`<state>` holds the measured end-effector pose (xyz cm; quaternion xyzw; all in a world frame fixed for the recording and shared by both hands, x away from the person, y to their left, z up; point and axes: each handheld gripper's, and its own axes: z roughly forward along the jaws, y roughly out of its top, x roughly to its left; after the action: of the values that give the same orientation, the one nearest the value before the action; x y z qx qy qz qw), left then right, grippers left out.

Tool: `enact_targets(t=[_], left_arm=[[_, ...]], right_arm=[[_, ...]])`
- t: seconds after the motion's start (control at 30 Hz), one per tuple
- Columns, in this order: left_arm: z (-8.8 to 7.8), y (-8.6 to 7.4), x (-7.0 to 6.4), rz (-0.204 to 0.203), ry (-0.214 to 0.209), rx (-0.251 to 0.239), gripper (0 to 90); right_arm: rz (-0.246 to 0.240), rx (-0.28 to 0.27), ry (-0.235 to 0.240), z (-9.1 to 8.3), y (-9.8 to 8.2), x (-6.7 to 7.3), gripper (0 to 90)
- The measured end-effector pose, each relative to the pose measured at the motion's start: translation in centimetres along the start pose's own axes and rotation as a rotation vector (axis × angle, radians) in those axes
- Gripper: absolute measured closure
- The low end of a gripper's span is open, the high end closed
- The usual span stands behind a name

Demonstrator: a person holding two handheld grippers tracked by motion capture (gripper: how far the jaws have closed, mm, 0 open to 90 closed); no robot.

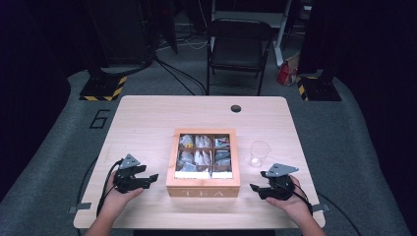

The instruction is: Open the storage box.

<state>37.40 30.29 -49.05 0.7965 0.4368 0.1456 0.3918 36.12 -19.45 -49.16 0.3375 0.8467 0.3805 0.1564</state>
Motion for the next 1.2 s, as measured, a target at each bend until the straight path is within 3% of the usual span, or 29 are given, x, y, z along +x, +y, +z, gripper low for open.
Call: enact_targets(t=[0.23,0.4,0.43,0.53,0.7,0.9,1.0,1.2], left_arm=[[-1.1,0.2,-0.3,-0.022,-0.045,-0.024,33.2],[-2.1,0.5,-0.7,-0.02,-0.026,-0.027,33.7],[-2.3,0.5,-0.9,-0.017,-0.026,-0.037,33.7],[-3.0,0.5,-1.5,0.009,-0.033,-0.028,33.7],[-3.3,0.7,-2.1,0.035,-0.035,-0.031,33.9],[-3.8,0.8,-3.2,0.052,-0.074,-0.039,34.8],[-3.5,0.4,-3.5,0.06,-0.108,-0.029,34.8],[-3.2,-0.1,-4.1,0.075,-0.119,-0.028,36.9]], right_arm=[[0.009,-0.021,0.013,-0.8,0.7,0.6,34.4],[0.002,-0.02,0.021,-1.5,1.2,0.9,34.4],[0.017,-0.025,0.009,-1.6,1.3,1.0,34.4],[0.09,-0.019,0.053,-2.1,1.3,0.9,34.3],[0.082,-0.024,0.048,-2.6,1.6,1.1,35.7],[0.054,-0.049,0.063,-3.1,2.3,2.2,38.1],[0.057,-0.05,0.093,-2.5,2.3,3.0,40.0],[0.054,-0.04,0.121,-1.6,1.9,3.5,44.4]])
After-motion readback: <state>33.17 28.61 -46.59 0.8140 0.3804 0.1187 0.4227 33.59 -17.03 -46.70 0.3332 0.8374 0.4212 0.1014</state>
